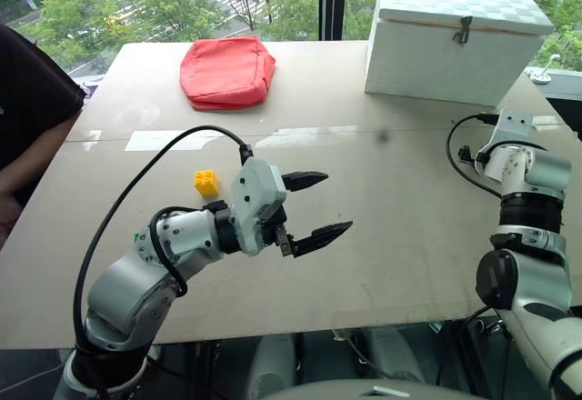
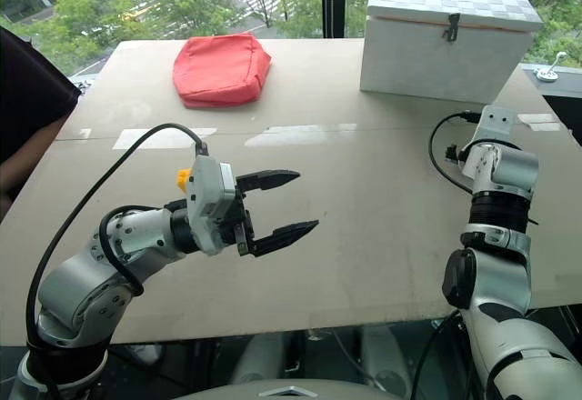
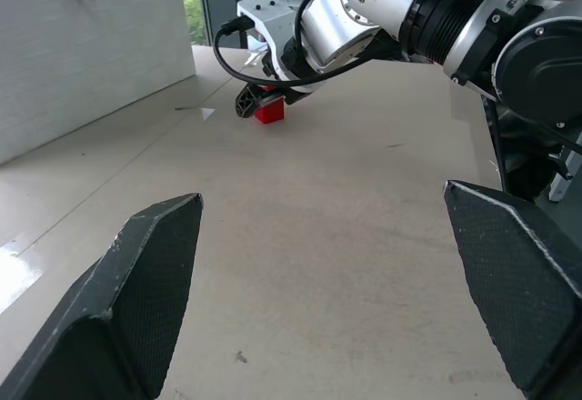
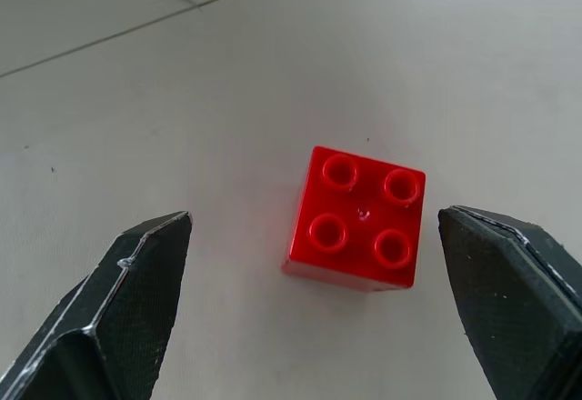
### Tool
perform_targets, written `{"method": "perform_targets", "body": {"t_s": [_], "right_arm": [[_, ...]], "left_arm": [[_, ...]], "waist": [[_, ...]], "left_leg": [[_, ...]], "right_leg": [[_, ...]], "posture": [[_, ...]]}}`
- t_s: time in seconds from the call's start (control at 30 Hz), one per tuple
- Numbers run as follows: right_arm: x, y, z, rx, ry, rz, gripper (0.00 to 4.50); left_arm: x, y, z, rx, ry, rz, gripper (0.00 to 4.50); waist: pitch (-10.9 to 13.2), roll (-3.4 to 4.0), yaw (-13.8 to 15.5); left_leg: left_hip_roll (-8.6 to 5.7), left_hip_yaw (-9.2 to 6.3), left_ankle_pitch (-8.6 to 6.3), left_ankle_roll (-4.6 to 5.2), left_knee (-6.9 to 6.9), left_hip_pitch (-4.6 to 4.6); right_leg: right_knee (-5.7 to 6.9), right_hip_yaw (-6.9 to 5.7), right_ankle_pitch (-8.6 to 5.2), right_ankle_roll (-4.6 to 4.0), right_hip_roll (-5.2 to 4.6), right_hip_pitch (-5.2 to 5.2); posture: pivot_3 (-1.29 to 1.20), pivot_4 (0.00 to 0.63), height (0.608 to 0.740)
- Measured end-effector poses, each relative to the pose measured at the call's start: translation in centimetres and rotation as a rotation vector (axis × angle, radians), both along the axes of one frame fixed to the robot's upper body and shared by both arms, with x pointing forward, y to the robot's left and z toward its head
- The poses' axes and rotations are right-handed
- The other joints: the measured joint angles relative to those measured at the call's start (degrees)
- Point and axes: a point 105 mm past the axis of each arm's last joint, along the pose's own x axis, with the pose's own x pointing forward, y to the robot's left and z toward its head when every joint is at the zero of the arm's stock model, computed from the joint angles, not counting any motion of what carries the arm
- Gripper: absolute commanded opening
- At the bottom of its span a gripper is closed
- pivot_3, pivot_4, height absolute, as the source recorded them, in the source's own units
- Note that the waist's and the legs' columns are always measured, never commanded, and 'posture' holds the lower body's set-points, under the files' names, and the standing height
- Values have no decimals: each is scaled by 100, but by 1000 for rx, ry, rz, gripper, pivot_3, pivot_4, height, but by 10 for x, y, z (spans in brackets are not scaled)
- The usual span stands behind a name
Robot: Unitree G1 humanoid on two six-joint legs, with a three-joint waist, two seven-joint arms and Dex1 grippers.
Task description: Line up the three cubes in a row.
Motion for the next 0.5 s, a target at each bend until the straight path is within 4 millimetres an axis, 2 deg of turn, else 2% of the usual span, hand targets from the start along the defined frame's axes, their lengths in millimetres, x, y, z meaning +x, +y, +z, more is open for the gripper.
{"method": "perform_targets", "body": {"t_s": [0.1, 0.13, 0.17, 0.23, 0.27, 0.3, 0.37, 0.4, 0.5], "right_arm": [[3, -1, -1, -4, 0, -14, 4500], [3, -2, -2, -5, 2, -16, 4240], [3, -2, -3, -5, 7, -20, 4240], [3, -3, -10, -2, 24, -26, 3573], [3, -3, -10, -1, 21, -30, 3012], [4, -3, -10, 1, 18, -34, 2663], [5, -3, -9, 1, 15, -36, 1546], [5, -2, -8, -1, 13, -36, 1298], [6, -2, -7, -15, 15, -29, 1308]], "left_arm": [[0, 0, 0, 2, -1, 2, 4318], [0, 0, 0, 2, -1, 3, 4345], [0, 0, 0, 3, -1, 4, 4345], [1, 1, 0, 4, 2, 11, 4353], [1, 1, 0, 3, 3, 15, 4353], [2, 1, 0, 2, 4, 18, 4353], [2, 1, 0, 3, 4, 20, 4353], [1, 1, 0, 4, 3, 19, 4353], [1, 1, 1, 2, 1, 17, 4353]], "waist": [[0, 0, -1], [0, 0, -1], [0, 0, -1], [1, 1, 0], [1, 1, 0], [1, 1, -1], [1, 2, -1], [1, 2, -2], [2, 3, -2]], "left_leg": [[0, 0, 0, 0, 0, 0], [0, 0, 0, 0, 0, 0], [0, 0, 0, 0, 0, -1], [0, 0, 0, 0, 0, -1], [0, 0, 0, 0, 0, -1], [0, 0, 0, 0, 0, -1], [0, 0, 0, 0, 0, 0], [1, 0, 0, 0, 0, 0], [1, 0, 0, 0, 0, 0]], "right_leg": [[0, 0, 0, 0, 0, 0], [0, 0, 0, 0, 0, 0], [0, 0, 0, 1, 0, 0], [-1, 1, 0, 1, 0, 0], [-1, 1, 1, 1, 0, 0], [-1, 1, 1, 2, 0, 0], [0, 1, 1, 2, 0, 0], [0, 1, 1, 2, 0, 0], [-1, 1, 1, 2, 0, 0]], "posture": [[0, 150, 740], [0, 150, 740], [0, 150, 740], [0, 150, 740], [0, 150, 740], [0, 150, 740], [0, 150, 740], [0, 150, 740], [0, 150, 740]]}}
